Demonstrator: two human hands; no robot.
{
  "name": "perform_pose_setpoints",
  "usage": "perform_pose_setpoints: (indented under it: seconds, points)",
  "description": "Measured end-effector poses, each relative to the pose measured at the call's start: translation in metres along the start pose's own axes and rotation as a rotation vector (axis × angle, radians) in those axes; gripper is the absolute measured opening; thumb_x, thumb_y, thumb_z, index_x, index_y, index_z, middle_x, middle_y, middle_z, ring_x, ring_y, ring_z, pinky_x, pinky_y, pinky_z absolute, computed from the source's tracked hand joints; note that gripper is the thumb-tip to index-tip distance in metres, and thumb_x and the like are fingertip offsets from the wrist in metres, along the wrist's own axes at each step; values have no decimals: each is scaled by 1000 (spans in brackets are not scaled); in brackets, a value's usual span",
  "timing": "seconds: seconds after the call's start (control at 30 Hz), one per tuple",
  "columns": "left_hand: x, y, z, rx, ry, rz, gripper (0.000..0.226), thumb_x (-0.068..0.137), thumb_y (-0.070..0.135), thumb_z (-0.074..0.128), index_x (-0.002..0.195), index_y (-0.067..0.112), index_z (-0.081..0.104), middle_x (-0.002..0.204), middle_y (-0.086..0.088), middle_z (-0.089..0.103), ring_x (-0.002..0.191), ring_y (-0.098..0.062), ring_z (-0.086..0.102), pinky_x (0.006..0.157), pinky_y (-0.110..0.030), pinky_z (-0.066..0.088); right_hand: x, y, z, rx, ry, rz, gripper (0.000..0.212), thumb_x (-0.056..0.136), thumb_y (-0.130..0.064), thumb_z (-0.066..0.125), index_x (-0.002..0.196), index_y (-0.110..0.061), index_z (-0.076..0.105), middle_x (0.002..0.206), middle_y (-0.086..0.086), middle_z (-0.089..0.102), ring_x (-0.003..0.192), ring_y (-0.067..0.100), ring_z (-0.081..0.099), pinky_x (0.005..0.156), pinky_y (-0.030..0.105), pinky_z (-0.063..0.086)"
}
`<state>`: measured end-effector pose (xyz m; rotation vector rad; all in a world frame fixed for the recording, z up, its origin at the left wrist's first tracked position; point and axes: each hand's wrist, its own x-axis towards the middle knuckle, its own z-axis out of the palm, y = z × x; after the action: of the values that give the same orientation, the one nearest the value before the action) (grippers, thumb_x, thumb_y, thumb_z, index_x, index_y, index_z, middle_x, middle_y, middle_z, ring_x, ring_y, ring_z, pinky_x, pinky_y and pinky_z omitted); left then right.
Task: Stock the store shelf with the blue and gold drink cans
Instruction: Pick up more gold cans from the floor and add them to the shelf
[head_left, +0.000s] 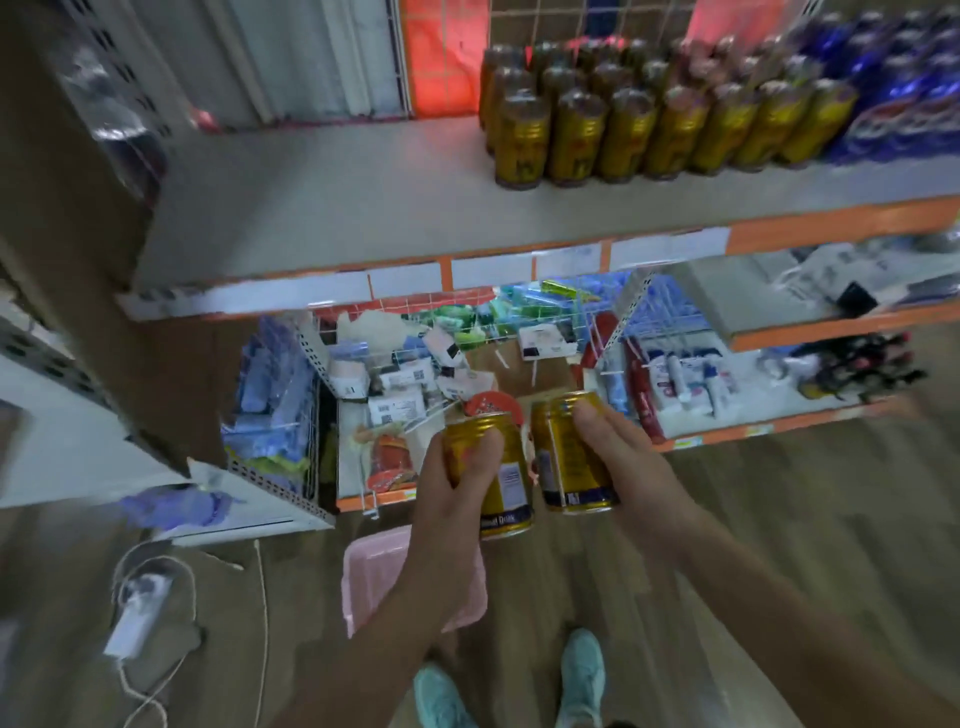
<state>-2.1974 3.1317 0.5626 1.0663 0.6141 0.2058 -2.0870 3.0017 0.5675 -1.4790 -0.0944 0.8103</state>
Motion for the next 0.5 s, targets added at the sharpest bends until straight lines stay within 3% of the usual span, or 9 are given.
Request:
perform_pose_setpoints:
  seconds: [0.07,0.17,0.23,0.33,0.5]
  points:
    - [-3,20,2,22,15,29,38,95,35,63,128,19,58,116,-9,73,102,-24,73,78,-35,62,-7,-24,5,-18,10,-18,47,86,-54,65,119,-20,65,109,3,76,100,22,73,82,39,59]
    - [-3,45,7,71,32,61,48,85,53,73,123,27,62,119,-8,72,108,-29,71,93,-56,56,-11,-50,8,-59,20,-47,50,84,-58,68,119,-23,65,110,0,75,102,20,72,90,44,57]
    - [1,58,12,96,33,82,51,78,60,73,119,33,64,118,-5,72,110,-28,70,97,-57,53,-11,-65,7,-79,15,-74,45,82,-57,64,116,-28,65,107,-5,75,99,15,73,90,39,57]
    - [9,70,26,129,19,116,41,84,59,71,117,37,64,115,-1,74,107,-23,72,96,-56,55,-6,-85,0,-103,-38,-110,45,84,-56,60,119,-28,63,107,-6,75,99,14,73,87,33,57]
    - [34,82,64,126,77,160,46,89,52,69,121,21,60,114,-9,73,104,-25,73,93,-51,58,24,-119,-28,-142,-94,-147,46,84,-59,65,117,-27,62,109,1,74,97,19,73,82,38,60]
